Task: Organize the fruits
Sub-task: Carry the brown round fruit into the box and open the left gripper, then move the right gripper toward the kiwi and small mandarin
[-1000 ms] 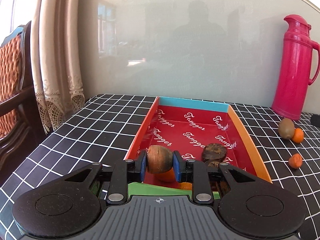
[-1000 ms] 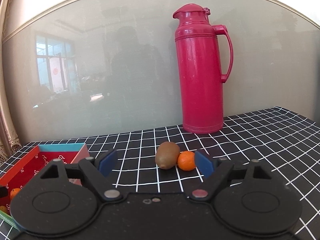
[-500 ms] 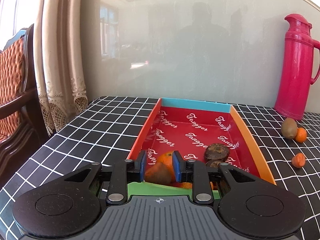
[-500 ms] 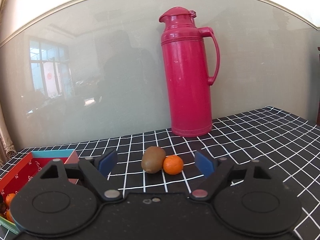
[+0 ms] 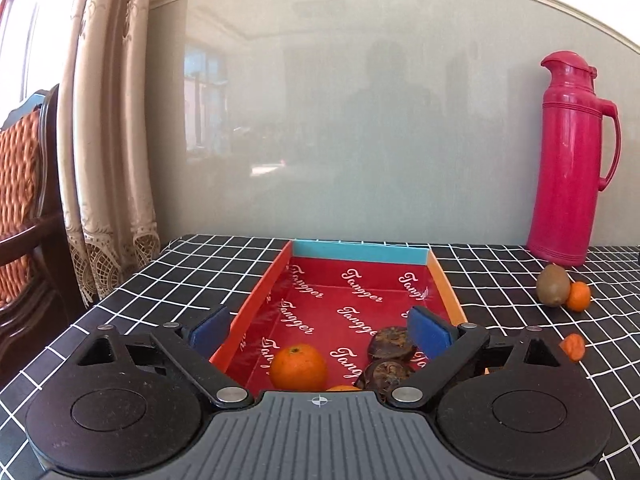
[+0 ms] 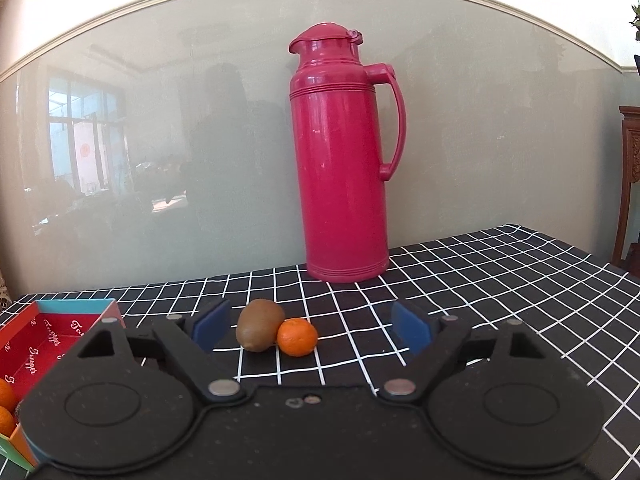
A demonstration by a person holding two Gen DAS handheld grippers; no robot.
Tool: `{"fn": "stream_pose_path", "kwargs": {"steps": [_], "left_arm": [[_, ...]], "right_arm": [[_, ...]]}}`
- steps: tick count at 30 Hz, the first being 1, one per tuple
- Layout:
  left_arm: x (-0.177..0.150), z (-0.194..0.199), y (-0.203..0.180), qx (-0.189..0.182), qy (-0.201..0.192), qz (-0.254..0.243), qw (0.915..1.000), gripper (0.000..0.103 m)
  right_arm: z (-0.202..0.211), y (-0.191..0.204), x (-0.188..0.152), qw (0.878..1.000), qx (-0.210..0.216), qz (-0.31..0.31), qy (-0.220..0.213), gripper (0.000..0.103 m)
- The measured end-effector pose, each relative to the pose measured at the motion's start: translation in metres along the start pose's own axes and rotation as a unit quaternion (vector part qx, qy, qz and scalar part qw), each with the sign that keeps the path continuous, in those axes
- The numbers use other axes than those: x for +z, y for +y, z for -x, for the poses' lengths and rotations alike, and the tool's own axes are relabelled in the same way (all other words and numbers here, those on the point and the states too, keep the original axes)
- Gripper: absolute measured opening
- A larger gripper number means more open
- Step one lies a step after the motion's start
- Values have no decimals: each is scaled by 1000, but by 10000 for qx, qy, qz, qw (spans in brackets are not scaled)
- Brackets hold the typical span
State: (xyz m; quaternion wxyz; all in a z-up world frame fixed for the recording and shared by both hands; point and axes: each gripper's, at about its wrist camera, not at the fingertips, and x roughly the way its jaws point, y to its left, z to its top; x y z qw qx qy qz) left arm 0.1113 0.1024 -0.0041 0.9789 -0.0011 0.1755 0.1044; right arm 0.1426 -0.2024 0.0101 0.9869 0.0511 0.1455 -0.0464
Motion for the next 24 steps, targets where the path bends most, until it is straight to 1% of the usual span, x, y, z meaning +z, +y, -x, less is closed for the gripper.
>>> {"fn": "stream_pose_path", "kwargs": {"steps": [8, 10, 14, 16, 21, 24], "left_arm": [[-2, -1, 0, -21, 48, -57, 10000, 95], [-2, -1, 1, -22, 39, -65, 10000, 95], [-3, -1, 4, 37, 43, -86, 9999, 95], [-2, -2, 8, 102, 44, -64, 9999, 95], [0, -6, 18, 212, 51, 63, 9997, 95], [1, -7, 23, 359, -5, 77, 9993, 95]], "right_arm": [[-2, 3, -1, 9999, 64, 106, 0, 86], [-3, 9, -2, 9994, 60, 334, -85, 86], [-9, 28, -8, 9940, 44, 1054, -277, 86], [-11, 36, -12, 9918, 86, 1245, -277, 86], [-14, 49, -15, 9896, 264, 1392, -270, 86], [-17, 54, -15, 9893, 326, 1399, -259, 86]]}}
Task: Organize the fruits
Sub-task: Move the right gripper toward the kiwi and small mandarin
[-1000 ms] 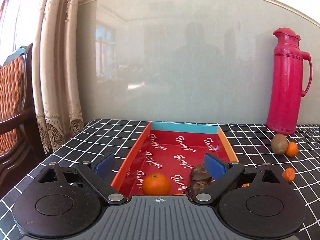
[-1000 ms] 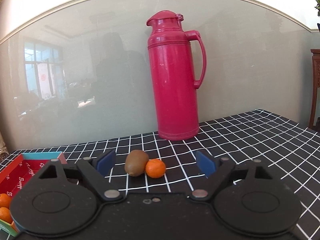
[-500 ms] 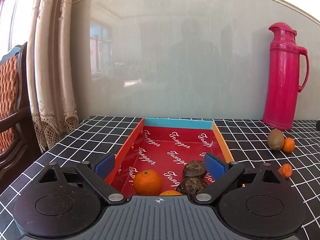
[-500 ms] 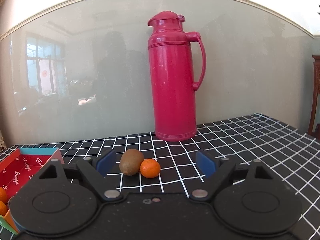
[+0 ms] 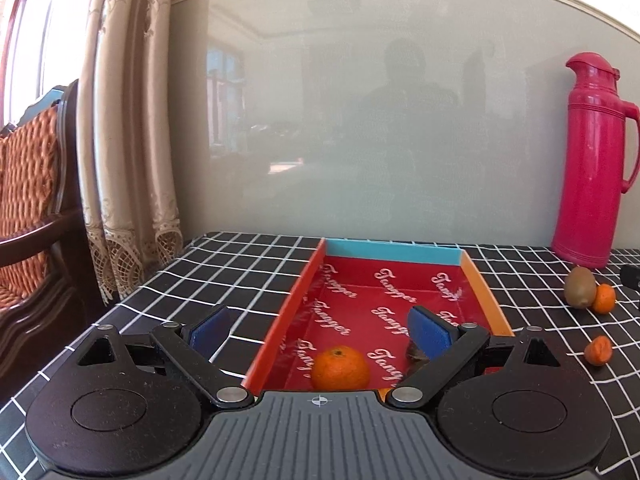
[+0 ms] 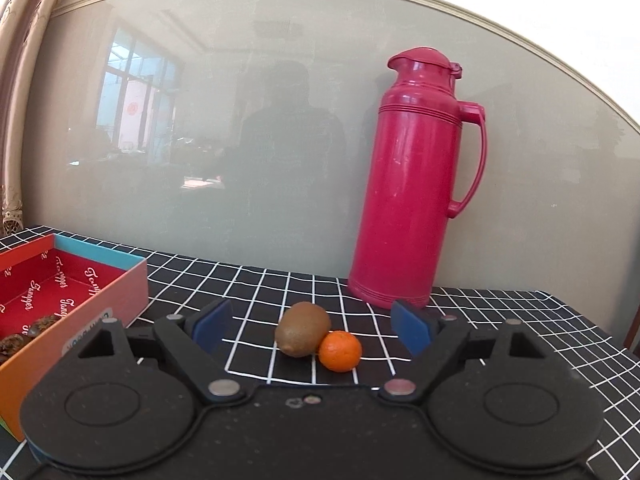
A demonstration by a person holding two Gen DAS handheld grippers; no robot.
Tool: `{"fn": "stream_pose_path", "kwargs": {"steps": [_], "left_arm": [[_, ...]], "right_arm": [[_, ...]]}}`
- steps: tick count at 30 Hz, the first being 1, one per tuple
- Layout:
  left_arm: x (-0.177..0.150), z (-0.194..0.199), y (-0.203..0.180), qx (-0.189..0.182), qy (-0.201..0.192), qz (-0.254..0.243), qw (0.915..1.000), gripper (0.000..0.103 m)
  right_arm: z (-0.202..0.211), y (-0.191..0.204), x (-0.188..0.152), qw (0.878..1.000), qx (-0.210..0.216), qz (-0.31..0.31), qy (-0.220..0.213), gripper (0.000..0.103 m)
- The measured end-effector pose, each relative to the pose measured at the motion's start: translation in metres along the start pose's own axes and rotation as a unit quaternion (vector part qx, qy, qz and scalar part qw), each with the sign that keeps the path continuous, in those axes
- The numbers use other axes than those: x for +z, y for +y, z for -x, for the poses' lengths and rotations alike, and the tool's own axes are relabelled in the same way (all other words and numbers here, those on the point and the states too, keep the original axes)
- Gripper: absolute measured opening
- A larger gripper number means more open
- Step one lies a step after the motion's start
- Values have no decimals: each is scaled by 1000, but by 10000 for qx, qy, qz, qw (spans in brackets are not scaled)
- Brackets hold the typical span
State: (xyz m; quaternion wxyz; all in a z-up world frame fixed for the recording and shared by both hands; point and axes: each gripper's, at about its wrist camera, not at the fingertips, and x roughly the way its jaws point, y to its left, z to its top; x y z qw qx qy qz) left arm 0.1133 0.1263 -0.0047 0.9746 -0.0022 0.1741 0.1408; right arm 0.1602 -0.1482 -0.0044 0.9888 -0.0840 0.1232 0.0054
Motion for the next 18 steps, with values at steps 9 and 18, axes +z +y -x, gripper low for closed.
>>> {"fn": "stream_pose_path", "kwargs": {"steps": [9, 18], "left_arm": [[3, -15, 33, 471, 162, 525, 9974, 95], [5, -34, 55, 932, 285, 702, 9928, 95]], "right_arm": [[-23, 13, 0, 9996, 144, 60, 222, 85], [-62, 22, 1, 9987, 121, 113, 487, 82]]}}
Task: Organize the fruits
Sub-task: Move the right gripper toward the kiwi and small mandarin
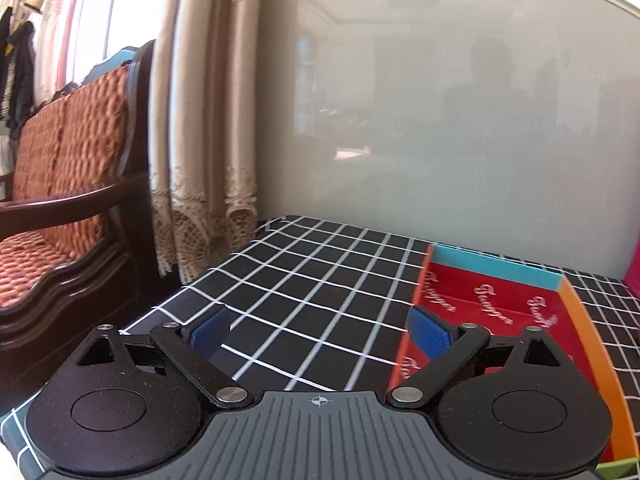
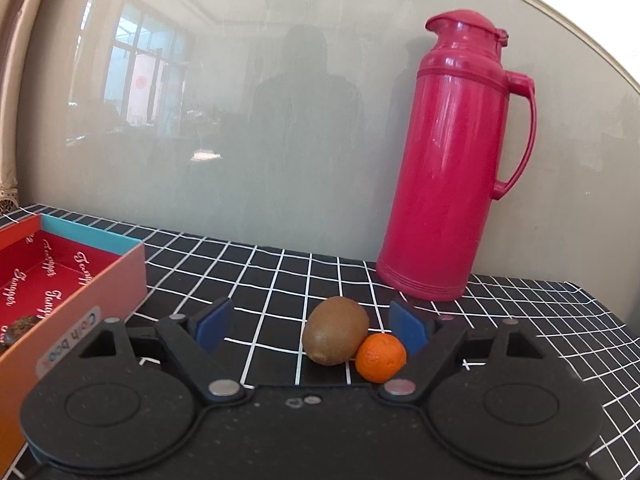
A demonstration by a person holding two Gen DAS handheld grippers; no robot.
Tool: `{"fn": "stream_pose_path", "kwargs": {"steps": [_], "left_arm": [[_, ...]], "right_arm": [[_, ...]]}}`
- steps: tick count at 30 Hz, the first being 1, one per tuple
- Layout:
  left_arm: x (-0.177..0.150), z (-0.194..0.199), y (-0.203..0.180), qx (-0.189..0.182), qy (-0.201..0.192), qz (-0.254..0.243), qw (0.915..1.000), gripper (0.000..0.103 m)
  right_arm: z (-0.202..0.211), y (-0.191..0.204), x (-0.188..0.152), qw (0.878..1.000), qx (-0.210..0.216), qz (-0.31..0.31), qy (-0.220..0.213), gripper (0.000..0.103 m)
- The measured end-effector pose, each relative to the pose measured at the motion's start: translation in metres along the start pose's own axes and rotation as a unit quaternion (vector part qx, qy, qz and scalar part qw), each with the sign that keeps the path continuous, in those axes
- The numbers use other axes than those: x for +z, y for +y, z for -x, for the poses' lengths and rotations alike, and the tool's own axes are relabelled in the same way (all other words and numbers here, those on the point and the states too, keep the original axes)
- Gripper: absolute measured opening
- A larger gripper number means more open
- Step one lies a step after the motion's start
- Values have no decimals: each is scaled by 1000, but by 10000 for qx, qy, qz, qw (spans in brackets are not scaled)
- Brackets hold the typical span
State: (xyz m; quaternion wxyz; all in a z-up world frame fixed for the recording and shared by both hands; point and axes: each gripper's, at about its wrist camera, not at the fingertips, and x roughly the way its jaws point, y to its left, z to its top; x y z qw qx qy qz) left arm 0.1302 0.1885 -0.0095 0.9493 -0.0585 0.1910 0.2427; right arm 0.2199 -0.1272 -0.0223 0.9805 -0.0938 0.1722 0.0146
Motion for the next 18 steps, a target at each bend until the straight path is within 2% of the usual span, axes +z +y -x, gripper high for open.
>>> {"fn": "stream_pose_path", "kwargs": {"steps": [3, 18], "left_arm": [[2, -7, 8, 194, 78, 127, 9997, 95], [0, -34, 22, 389, 451, 252, 9979, 95]], "right_arm": [[-16, 1, 0, 9998, -74, 62, 154, 78], [-67, 7, 1, 9959, -432, 541, 589, 70]]}}
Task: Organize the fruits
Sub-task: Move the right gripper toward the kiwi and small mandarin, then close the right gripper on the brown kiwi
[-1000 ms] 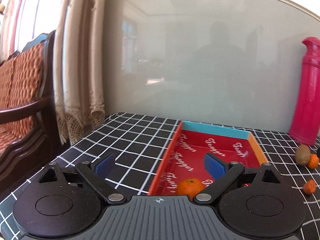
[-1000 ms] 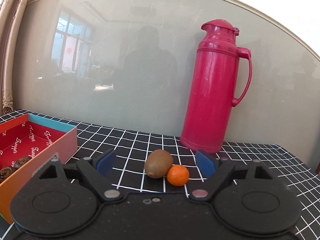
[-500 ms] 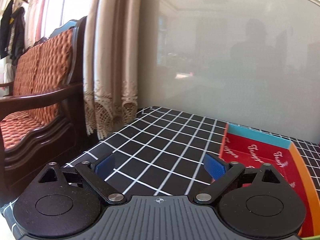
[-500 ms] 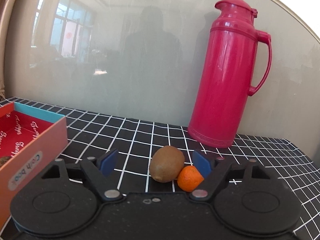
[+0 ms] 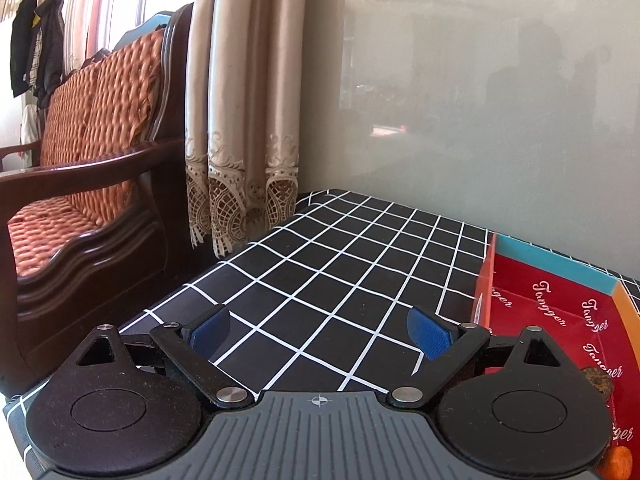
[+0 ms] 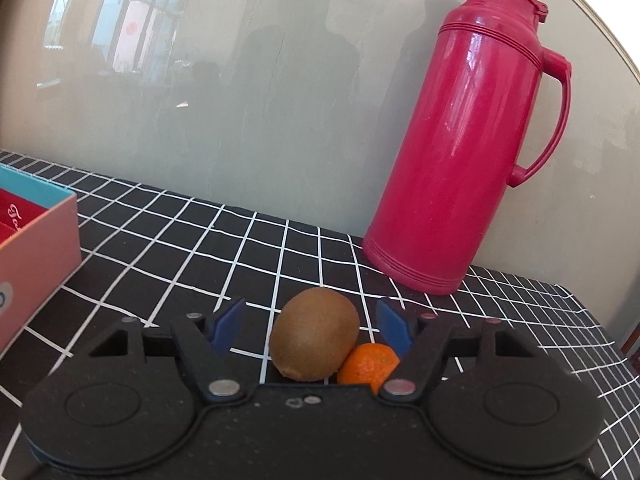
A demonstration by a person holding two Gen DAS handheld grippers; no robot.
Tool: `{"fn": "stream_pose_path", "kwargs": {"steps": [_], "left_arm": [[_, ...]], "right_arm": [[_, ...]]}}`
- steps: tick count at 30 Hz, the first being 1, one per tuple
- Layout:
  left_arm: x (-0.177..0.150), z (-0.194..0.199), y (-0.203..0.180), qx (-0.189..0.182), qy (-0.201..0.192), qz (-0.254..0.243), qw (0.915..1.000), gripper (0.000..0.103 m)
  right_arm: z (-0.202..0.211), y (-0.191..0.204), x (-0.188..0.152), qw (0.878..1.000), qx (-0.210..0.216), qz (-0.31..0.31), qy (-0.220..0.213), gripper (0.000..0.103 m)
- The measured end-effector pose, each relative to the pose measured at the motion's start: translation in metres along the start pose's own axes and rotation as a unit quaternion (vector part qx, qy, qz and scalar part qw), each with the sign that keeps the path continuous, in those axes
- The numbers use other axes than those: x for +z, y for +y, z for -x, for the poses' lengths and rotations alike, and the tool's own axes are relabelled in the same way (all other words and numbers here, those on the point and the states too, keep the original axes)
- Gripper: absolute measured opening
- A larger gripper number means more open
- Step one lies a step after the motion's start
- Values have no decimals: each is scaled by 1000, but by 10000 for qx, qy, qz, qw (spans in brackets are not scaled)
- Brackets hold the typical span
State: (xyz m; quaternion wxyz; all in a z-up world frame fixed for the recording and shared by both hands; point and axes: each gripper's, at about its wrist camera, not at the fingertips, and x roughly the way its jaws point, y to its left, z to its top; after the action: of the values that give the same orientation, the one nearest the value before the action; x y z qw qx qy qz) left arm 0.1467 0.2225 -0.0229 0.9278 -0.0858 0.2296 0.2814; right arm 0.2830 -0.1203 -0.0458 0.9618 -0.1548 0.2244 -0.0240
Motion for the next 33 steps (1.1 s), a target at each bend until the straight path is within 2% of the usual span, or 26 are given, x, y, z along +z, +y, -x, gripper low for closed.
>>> {"fn": "stream_pose_path", "kwargs": {"steps": [5, 8, 11, 13, 14, 15, 33], "left_arm": [[0, -3, 5, 41, 49, 16, 10000, 95], [0, -4, 8, 18, 78, 42, 10000, 95], [0, -4, 9, 6, 75, 21, 10000, 96], [0, -4, 11, -11, 72, 36, 10000, 96], [0, -3, 12, -13, 71, 41, 10000, 96], [0, -3, 12, -18, 74, 38, 10000, 97], [-3, 5, 7, -130, 47, 2, 9999, 97]], "right_arm": [[-14, 2, 2, 9997, -37, 112, 224, 64], [-26, 3, 3, 9985, -27, 164, 515, 58], [-29, 5, 1, 9979, -48, 283, 580, 58], [-28, 7, 1, 9977, -66, 339, 576, 57], [-28, 7, 0, 9977, -63, 352, 572, 52], [-28, 7, 0, 9977, -102, 366, 564, 52], [10, -4, 3, 9991, 22, 401, 150, 51]]}}
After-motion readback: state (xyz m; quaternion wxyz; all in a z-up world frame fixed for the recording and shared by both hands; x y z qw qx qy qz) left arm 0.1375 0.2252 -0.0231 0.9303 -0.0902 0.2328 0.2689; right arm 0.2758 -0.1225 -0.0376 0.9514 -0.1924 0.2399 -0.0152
